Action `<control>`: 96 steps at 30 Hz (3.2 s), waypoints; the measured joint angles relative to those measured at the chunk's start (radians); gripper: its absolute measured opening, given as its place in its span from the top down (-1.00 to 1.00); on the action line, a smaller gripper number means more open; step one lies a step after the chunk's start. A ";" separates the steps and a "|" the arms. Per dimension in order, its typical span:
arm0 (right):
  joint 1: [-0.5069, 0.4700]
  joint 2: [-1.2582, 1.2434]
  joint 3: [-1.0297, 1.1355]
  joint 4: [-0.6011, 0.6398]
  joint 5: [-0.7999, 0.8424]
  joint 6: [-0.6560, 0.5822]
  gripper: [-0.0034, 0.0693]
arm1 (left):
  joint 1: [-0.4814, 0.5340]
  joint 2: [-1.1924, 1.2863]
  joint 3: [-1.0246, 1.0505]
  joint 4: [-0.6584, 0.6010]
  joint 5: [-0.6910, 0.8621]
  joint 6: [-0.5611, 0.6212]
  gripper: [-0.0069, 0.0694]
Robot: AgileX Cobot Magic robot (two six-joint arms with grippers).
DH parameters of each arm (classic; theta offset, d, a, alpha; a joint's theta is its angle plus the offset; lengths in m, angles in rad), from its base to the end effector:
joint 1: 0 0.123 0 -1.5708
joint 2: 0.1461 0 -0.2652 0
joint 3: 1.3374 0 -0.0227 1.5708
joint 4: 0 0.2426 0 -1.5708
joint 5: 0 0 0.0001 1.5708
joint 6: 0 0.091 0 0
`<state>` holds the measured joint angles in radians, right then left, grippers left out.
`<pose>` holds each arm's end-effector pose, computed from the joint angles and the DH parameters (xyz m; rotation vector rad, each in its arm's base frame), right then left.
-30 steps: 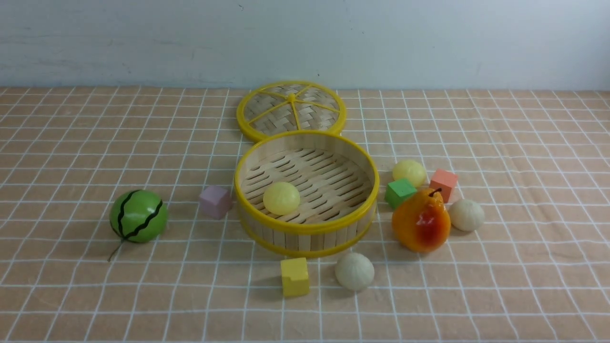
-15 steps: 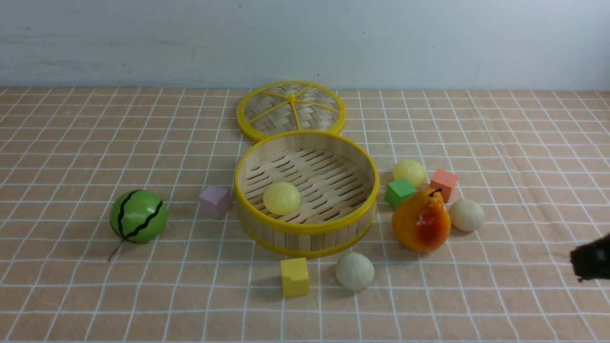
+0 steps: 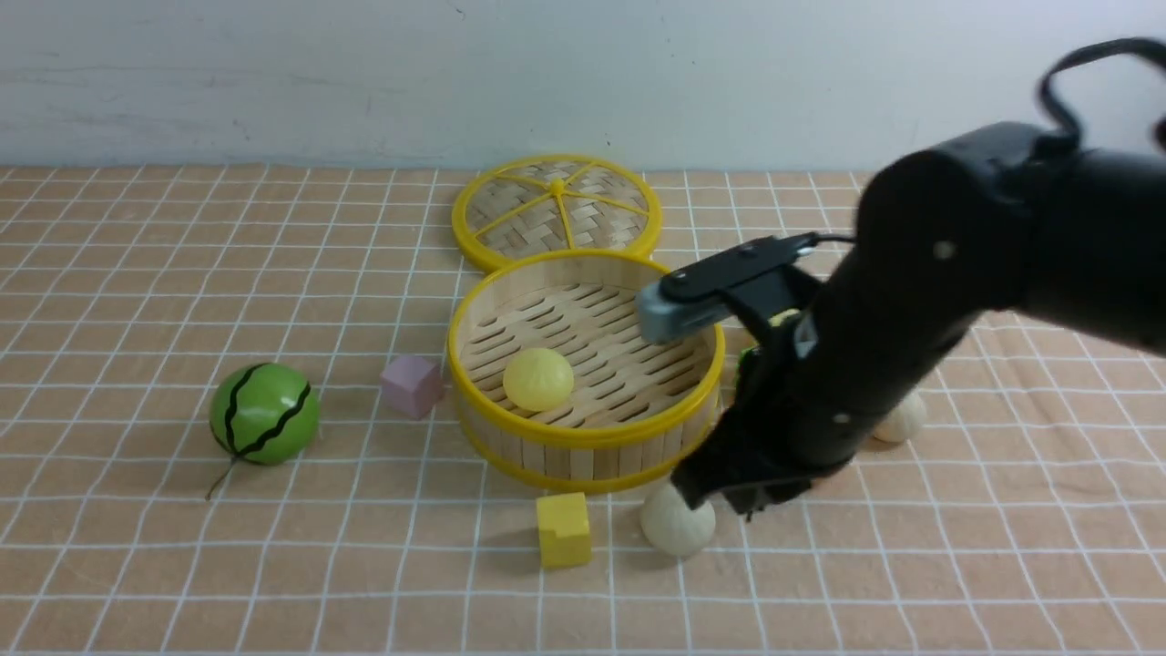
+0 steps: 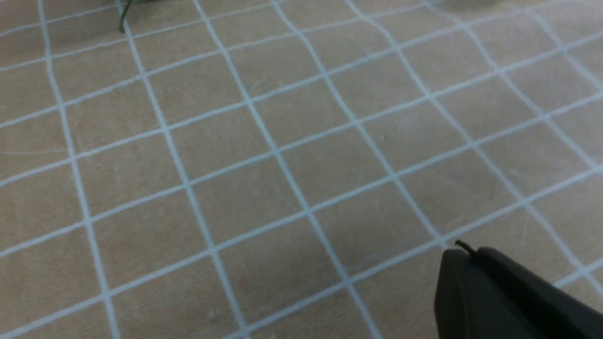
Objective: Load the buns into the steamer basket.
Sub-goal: Use the right arm to grab a steamed stuffed bun, then use the right arm to put the steamed stuffed bun into the steamer, then use the right arm to grab a steamed stuffed bun
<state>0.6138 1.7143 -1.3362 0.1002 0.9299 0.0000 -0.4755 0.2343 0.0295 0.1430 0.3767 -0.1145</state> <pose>0.2785 0.2052 0.2442 -0.7910 2.7095 0.2731 0.0680 -0.0296 0.1537 0.4898 2.0700 -0.2154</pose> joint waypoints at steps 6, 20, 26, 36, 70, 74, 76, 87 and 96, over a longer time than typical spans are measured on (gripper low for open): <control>-0.002 0.096 -0.022 -0.010 -0.110 0.016 0.11 | 0.000 0.000 0.000 0.017 0.007 0.010 0.82; -0.022 0.205 -0.024 -0.009 -0.224 0.042 0.05 | 0.000 0.000 0.000 0.020 0.008 0.013 0.81; -0.026 0.232 -0.024 -0.009 -0.232 0.042 0.26 | 0.000 0.000 0.000 0.021 0.008 0.013 0.79; -0.026 0.200 -0.067 0.017 -0.145 -0.022 0.88 | 0.000 0.000 0.000 0.021 0.008 0.013 0.76; -0.196 0.178 -0.429 -0.100 0.126 0.034 -0.76 | 0.000 0.000 0.000 0.021 0.008 0.013 0.70; -0.275 0.175 -0.373 -0.160 0.202 0.057 -0.73 | 0.000 0.000 0.000 0.021 0.008 0.013 0.69; -0.313 0.179 -0.329 -0.160 0.199 0.065 -0.71 | 0.000 0.000 0.000 0.021 0.008 0.013 0.69; -0.477 0.204 -0.208 -0.035 -0.110 0.072 -0.68 | 0.000 0.000 0.000 0.021 0.008 0.013 0.67; -0.489 0.332 -0.207 -0.024 -0.198 0.073 -0.49 | 0.000 0.000 0.000 0.021 0.008 0.013 0.64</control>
<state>0.1244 2.0465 -1.5431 0.0767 0.7322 0.0729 -0.4755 0.2343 0.0295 0.1637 0.3845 -0.1017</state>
